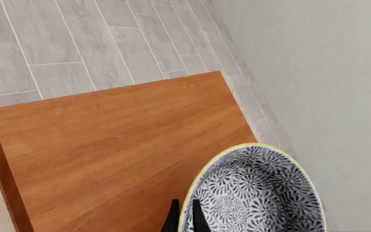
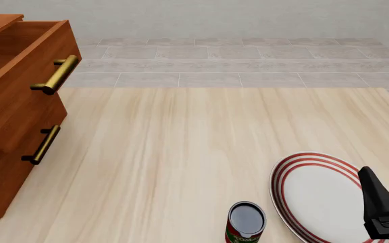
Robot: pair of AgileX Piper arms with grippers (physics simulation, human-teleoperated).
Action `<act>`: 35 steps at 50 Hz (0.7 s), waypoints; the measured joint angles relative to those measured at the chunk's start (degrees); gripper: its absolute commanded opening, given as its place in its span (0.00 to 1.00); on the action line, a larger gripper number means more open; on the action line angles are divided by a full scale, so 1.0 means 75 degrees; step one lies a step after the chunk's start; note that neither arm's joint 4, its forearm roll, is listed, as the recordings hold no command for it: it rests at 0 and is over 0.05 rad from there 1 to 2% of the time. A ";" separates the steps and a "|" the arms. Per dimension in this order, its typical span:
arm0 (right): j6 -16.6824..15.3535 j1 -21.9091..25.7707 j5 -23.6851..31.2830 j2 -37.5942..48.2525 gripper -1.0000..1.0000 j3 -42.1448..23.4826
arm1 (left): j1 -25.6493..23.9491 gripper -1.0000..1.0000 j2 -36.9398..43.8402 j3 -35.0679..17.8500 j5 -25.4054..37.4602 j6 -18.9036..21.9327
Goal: Put the bowl on top of the cabinet.
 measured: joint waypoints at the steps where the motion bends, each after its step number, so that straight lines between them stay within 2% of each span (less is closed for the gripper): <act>1: 0.0001 0.0000 0.0000 0.0000 1.00 0.0000 | -0.0002 0.00 0.0002 -0.0004 0.0003 0.0006; 2: 0.0001 0.0000 0.0000 0.0000 1.00 0.0000 | -0.0005 0.00 0.0003 -0.0009 0.0007 0.0013; 3: 0.0001 0.0000 -0.0001 0.0000 1.00 0.0000 | -0.0006 1.00 0.0004 -0.0012 0.0010 0.0019; 35: -0.0004 0.0007 -0.0008 0.0000 1.00 -0.0001 | 0.0041 1.00 -0.0154 -0.0123 0.0100 0.0160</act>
